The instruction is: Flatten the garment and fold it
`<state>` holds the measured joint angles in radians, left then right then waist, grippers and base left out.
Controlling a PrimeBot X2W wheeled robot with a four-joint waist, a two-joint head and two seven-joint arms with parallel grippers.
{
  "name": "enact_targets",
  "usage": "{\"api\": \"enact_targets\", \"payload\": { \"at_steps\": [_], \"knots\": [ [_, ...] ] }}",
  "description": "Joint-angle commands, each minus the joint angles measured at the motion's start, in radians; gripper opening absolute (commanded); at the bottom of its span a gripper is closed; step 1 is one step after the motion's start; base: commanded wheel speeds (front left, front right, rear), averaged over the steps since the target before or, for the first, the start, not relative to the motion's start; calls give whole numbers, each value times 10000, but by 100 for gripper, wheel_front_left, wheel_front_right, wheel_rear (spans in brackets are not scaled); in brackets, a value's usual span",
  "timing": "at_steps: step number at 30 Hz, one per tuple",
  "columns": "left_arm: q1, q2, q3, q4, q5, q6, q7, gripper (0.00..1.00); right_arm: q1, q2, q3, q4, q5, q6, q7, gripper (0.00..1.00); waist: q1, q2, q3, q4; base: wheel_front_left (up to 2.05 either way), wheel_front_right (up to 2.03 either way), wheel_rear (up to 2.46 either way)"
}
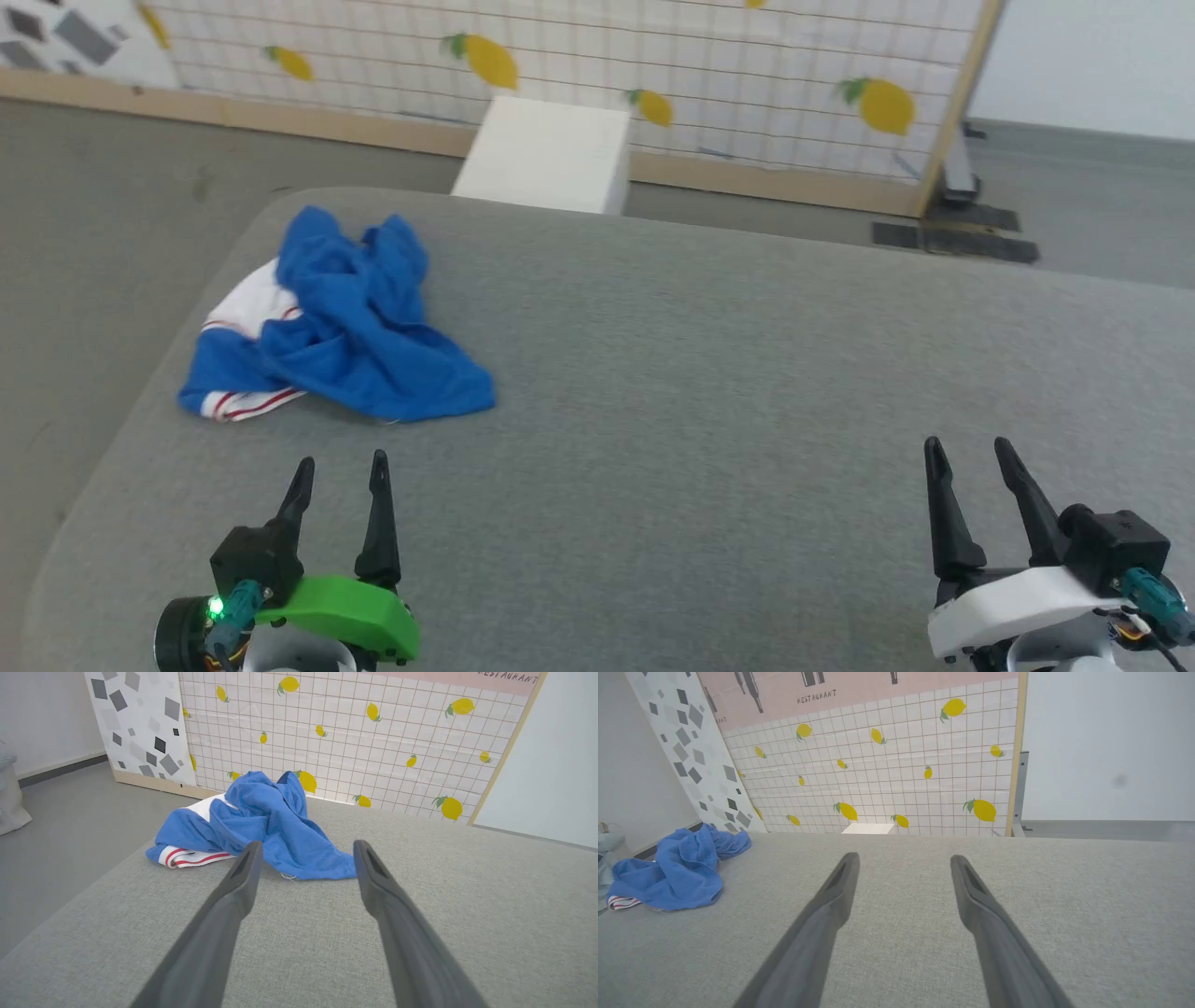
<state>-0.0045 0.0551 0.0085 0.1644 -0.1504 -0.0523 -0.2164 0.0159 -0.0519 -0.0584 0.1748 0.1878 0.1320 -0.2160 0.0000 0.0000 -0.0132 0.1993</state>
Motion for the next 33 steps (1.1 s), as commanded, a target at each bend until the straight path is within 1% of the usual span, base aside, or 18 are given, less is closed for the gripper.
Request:
{"api": "enact_targets", "payload": {
  "at_steps": [1, 10, 16, 21, 33],
  "knots": [
    [131, -25, 17, 74, -33, -48, -104, 100, 89, 13, 40, 95, 52, -11, -106, 100, 0, 0, -20, 719, 0, 0, 0],
    [177, 5, 69, 246, -121, -86, -290, 100, 72, 15, 265, 489, 174, -12, -293, 100, 0, 0, -106, 2109, 0, 0, 0],
    [233, 44, 147, 317, -212, -107, -413, 100, 35, 16, 440, 746, 299, -13, -417, 100, 0, 0, -88, 2698, 0, 0, 0],
    [290, 41, 185, 328, -264, -94, -454, 100, 32, 17, 525, 902, 390, -13, -458, 100, 0, 0, -105, 2866, 0, 0, 0],
    [292, 41, 230, 337, -338, -87, -454, 100, -36, 17, 573, 1030, 364, -13, -458, 100, 0, 0, -49, 2784, 0, 0, 0]
  ]
}}
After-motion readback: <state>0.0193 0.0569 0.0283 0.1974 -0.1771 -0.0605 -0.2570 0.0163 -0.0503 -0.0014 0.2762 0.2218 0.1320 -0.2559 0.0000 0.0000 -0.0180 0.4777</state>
